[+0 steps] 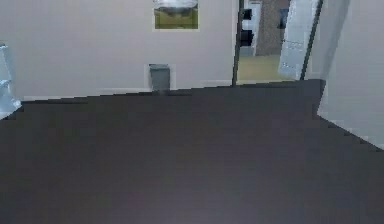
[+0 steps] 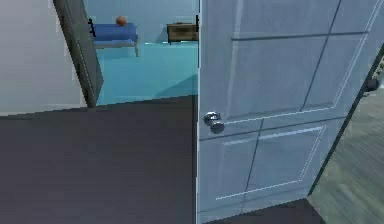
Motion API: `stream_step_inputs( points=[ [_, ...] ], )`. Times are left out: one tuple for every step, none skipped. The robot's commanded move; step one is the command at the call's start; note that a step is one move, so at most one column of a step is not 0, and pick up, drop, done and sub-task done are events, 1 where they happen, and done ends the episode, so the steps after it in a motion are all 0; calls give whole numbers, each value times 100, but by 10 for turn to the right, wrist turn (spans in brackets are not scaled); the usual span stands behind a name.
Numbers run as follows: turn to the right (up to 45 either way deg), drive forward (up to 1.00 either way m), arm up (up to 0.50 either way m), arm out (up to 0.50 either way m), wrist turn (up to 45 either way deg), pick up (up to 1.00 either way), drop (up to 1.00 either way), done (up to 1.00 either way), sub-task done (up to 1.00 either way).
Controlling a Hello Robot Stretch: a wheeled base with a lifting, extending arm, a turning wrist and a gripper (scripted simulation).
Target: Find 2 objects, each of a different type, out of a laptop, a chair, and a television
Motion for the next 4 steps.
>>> stream_step_inputs(
  points=[
    [210,0,0,0,0,0,0,0,0],
    [0,100,0,0,0,0,0,0,0],
    [0,100,0,0,0,0,0,0,0],
    [0,100,0,0,0,0,0,0,0]
  ],
)
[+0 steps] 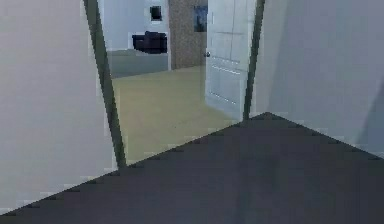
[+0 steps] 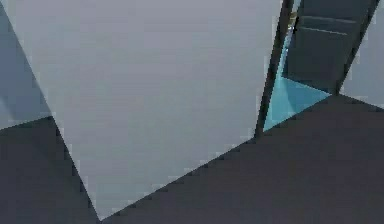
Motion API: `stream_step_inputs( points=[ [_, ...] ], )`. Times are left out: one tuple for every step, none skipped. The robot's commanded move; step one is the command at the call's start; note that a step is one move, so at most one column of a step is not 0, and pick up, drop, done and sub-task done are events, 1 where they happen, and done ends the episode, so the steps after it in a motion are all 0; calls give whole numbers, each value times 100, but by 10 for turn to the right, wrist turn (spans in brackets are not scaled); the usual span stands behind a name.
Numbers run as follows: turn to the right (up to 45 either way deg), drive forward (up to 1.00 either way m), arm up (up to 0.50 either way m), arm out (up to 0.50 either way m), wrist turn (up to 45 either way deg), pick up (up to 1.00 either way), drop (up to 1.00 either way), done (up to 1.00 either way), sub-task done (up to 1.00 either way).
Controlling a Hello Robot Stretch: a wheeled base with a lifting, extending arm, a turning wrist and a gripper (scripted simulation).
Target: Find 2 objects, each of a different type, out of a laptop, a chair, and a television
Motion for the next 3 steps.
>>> stream_step_inputs(
  points=[
    [0,100,0,0,0,0,0,0,0],
    [0,85,0,0,0,0,0,0,0],
    [-180,0,0,0,0,0,0,0,0]
  ],
)
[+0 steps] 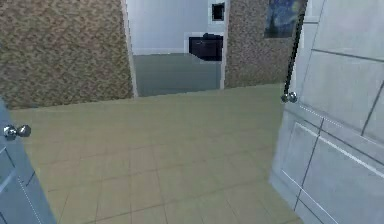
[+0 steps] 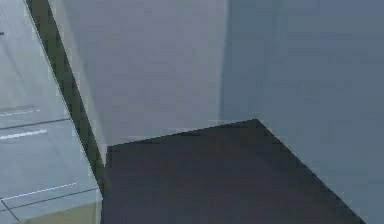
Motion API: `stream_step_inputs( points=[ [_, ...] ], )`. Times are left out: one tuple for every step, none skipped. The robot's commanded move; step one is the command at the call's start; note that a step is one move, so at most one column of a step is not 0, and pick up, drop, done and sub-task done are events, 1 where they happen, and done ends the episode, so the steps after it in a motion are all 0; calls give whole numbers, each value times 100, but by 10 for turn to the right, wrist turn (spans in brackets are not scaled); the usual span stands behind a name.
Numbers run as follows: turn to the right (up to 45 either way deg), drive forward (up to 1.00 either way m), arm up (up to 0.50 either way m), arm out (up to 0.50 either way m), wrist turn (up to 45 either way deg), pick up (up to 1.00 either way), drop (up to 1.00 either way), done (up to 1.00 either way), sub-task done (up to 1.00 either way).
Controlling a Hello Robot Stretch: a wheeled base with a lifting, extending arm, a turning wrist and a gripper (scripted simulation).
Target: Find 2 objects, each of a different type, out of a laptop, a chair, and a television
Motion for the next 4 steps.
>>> stream_step_inputs(
  points=[
    [0,100,0,0,0,0,0,0,0],
    [0,100,0,0,0,0,0,0,0],
    [0,100,0,0,0,0,0,0,0],
    [0,100,0,0,0,0,0,0,0]
  ],
)
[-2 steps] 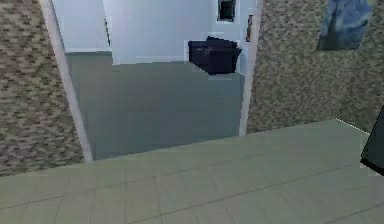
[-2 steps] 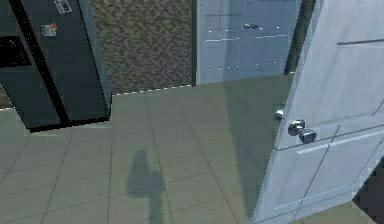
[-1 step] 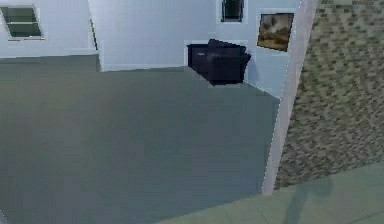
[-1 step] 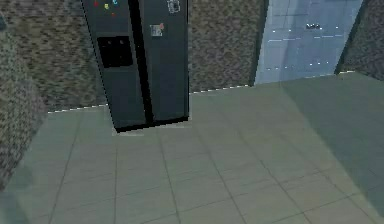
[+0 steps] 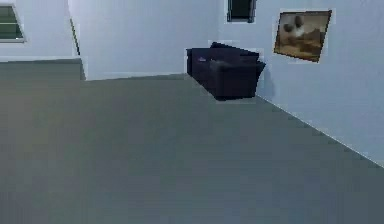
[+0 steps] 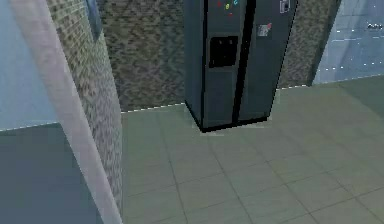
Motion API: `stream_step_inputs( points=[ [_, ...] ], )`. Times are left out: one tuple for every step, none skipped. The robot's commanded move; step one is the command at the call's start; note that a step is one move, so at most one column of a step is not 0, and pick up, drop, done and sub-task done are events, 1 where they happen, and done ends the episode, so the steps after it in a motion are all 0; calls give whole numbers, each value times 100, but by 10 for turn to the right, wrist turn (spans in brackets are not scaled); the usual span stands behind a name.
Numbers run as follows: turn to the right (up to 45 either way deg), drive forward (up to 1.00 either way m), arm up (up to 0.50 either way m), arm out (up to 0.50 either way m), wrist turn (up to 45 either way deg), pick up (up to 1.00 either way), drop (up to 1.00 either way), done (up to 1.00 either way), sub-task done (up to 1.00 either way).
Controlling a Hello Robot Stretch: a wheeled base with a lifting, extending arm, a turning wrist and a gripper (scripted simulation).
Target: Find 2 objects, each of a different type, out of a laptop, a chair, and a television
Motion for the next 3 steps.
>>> stream_step_inputs(
  points=[
    [0,100,0,0,0,0,0,0,0],
    [-30,0,0,0,0,0,0,0,0],
    [0,100,0,0,0,0,0,0,0]
  ],
)
